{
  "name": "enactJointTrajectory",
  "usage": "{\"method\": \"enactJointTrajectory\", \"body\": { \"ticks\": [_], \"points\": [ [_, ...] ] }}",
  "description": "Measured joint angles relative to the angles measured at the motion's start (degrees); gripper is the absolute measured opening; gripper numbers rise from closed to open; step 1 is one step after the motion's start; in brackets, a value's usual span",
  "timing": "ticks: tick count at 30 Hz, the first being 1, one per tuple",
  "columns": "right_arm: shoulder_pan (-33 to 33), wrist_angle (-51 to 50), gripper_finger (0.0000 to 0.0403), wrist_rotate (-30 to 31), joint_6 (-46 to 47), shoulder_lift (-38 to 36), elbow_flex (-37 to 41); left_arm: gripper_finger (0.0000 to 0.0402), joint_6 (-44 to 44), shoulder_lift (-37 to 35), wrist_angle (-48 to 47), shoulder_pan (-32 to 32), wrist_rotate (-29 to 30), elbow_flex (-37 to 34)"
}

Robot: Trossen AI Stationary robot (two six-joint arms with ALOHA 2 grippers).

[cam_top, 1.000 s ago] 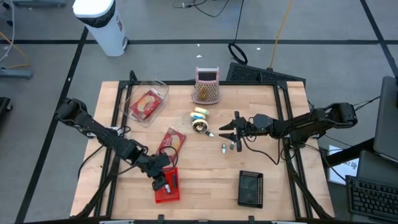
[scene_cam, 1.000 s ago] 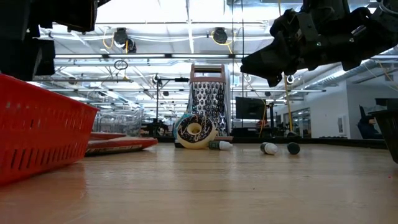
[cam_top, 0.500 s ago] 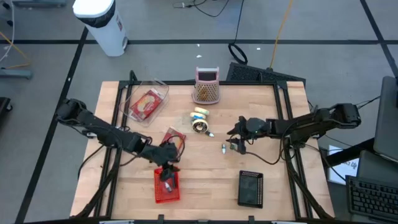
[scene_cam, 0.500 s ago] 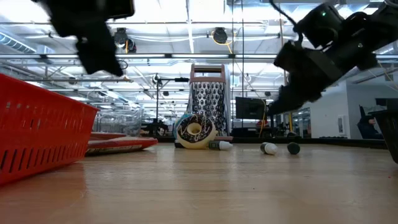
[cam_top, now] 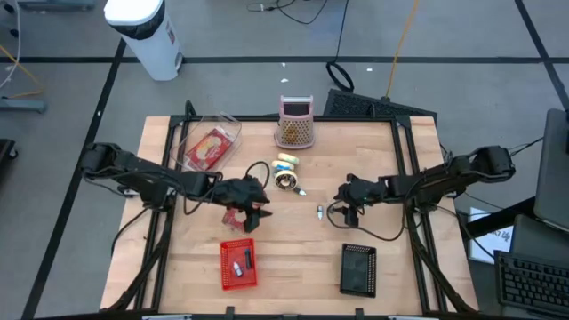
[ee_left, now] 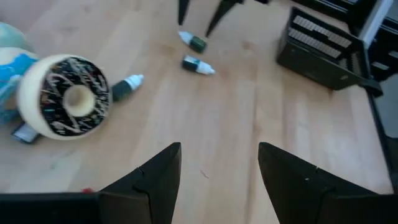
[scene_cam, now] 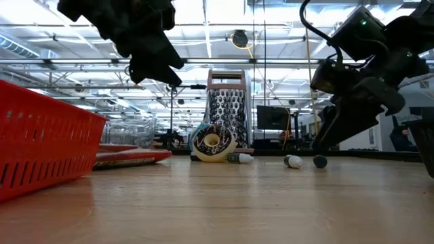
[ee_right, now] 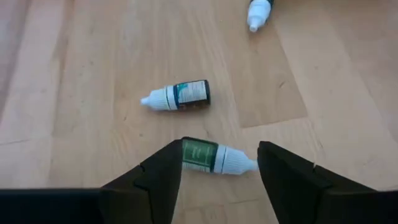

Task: Pick & Place Food Item
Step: Put the green food coloring bottle into the red bin

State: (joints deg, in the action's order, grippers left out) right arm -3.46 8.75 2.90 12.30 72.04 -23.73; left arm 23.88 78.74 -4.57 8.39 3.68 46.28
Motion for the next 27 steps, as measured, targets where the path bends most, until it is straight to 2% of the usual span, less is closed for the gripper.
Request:
{"method": "enactJointTrajectory", "body": {
  "ticks": [8,13,18,20,24,27],
  "points": [
    [-3.53,0.01,0.0239,2.54,-0.42,3.65,0.02,0.0216,-2.42,0.0,0.52,-2.73,-0.11,0.0],
    [-3.1,0.58,0.0237,9.13,-1.29,5.58,0.02,0.0216,-2.62,0.0,0.56,-3.45,-0.11,0.0],
    [-1.77,3.31,0.0229,11.4,-2.93,6.72,0.02,0.0216,-2.67,0.0,0.67,-3.54,-0.11,0.0],
    [-1.27,4.47,0.0225,14.52,-2.86,6.66,0.04,0.0216,-2.66,0.0,0.75,-3.54,-0.11,0.0],
    [-0.55,4.47,0.022,21.18,1.38,6.35,0.07,0.0216,-2.67,0.0,1.49,-3.54,-0.09,0.0],
    [-0.26,5.74,0.0221,21.01,4.71,6.22,0.04,0.0216,-2.67,0.0,1.73,-3.54,-0.09,0.0]
  ]
}}
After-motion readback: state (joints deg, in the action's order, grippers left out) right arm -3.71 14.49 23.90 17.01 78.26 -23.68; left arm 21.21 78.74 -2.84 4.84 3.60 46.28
